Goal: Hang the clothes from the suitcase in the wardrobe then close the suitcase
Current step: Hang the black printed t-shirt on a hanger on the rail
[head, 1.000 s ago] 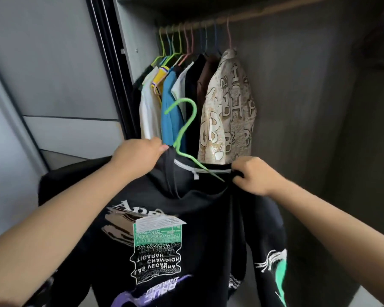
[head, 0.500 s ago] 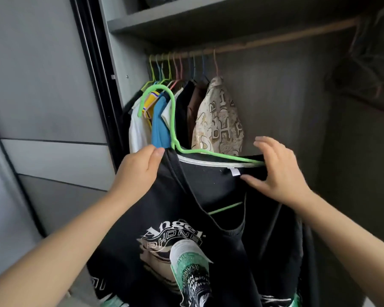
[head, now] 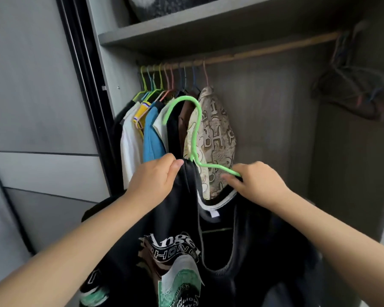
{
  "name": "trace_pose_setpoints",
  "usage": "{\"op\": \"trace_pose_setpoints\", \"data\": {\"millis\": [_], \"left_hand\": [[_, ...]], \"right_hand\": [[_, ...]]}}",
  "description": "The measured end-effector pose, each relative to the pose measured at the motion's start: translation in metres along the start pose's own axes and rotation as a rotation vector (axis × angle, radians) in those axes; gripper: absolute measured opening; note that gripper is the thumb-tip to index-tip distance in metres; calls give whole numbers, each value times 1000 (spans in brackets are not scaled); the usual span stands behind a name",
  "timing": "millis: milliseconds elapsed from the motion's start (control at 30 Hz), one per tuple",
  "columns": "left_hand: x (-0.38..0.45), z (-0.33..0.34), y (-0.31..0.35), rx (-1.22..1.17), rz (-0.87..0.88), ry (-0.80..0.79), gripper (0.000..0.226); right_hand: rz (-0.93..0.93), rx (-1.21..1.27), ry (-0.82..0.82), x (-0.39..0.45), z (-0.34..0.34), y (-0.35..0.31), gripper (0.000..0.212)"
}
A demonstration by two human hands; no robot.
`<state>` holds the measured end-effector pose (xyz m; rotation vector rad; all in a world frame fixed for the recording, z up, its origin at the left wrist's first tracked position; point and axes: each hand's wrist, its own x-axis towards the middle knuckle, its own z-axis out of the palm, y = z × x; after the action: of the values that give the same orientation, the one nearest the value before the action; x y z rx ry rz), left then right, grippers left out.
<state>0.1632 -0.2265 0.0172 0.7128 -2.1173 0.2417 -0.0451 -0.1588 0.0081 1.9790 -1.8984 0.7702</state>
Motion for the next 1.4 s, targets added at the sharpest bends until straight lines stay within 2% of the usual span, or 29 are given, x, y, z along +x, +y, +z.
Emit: {"op": "trace_pose_setpoints", "data": {"millis": [100,167,233,267,367,467,533,600,667,733,767,833,867,967,1000,1167,1267,1400], "left_hand": [[-5,-3,0,-66,-2,32,36],[-8,-11,-10,-63,-17,21,49],[-16,-19,-20,83,3,19,73],[-22,-22,-27,158,-5,24,78],[-44,-24,-49,243,-81,29,78],[-58,-15,-60,208,-160,31,60],[-58,-7,-60,158,-238,5,47],[-54,-3,-58,99,-312,-15,46],[-53,-1,-58,71,-302,-37,49],[-51,3,-57,39,-269,-103,47],[-44,6,-53,20,-238,-147,52],[-34,15,-43,14,-190,-226,57],[-27,20,-38,47,-166,-272,54],[-8,42,-17,176,-133,-392,41],[-4,50,-14,203,-131,-426,42],[2,90,4,155,-127,-643,39],[10,96,8,84,-202,-634,44],[25,93,6,86,-259,-580,41]], "right_hand": [[-39,74,55,6,-2,-12,43],[-26,110,129,8,-8,-11,47],[-6,139,195,8,-18,-4,45],[-1,150,228,7,-24,2,42],[7,160,282,4,-35,20,38],[-45,185,162,-5,-36,31,34],[-98,213,91,-14,-36,35,40],[-105,168,32,-22,-36,44,51],[-75,90,-42,-31,-34,57,48],[-23,99,-120,-46,-38,65,68],[21,120,-120,-53,-43,70,80],[78,155,-62,-65,-56,77,88],[109,164,-49,-68,-66,77,83],[170,91,-50,-83,-93,80,31],[175,51,-50,-86,-99,81,26],[319,-96,-5,-106,-120,89,31],[398,-162,19,-104,-124,88,29],[502,-121,42,-78,-119,89,32]]}}
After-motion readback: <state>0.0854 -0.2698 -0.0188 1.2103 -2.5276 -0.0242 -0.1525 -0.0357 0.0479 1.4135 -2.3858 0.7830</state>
